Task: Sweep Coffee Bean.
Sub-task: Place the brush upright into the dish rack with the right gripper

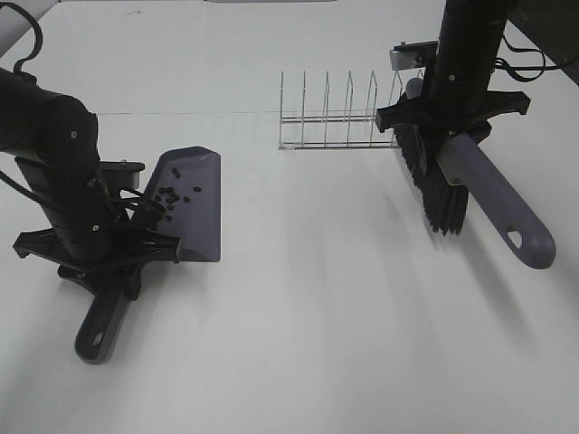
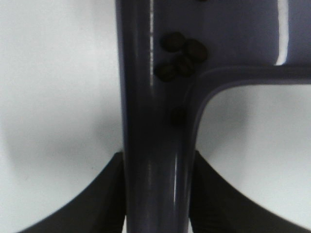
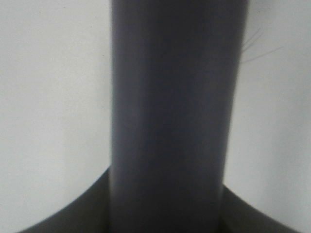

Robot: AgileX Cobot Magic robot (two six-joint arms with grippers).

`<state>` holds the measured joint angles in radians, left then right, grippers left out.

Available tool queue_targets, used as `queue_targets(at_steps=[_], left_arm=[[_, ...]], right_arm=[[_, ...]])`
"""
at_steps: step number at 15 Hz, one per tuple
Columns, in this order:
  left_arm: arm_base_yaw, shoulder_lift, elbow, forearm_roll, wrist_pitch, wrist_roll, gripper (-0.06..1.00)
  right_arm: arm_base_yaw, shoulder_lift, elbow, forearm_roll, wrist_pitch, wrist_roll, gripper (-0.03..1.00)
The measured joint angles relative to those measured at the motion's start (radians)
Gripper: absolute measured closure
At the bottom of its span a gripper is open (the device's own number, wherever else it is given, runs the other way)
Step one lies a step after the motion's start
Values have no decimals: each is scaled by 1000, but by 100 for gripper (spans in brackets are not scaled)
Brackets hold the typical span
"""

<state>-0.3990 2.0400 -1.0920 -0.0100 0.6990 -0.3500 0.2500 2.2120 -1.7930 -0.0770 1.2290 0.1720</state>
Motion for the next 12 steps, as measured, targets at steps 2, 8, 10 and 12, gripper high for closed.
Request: queue_targets(at_steps=[2, 8, 10, 12], left_arm=[[0, 0, 0, 0, 0, 0, 60], [0, 0, 0, 0, 0, 0, 60], [0, 0, 0, 0, 0, 0, 60], [0, 0, 0, 0, 0, 0, 60]], right_arm=[[11, 12, 0, -50, 0, 32, 68], [9, 48, 0, -124, -40, 48, 68], [9, 69, -33, -124, -47, 48, 68], [9, 104, -111, -124, -34, 44, 68]])
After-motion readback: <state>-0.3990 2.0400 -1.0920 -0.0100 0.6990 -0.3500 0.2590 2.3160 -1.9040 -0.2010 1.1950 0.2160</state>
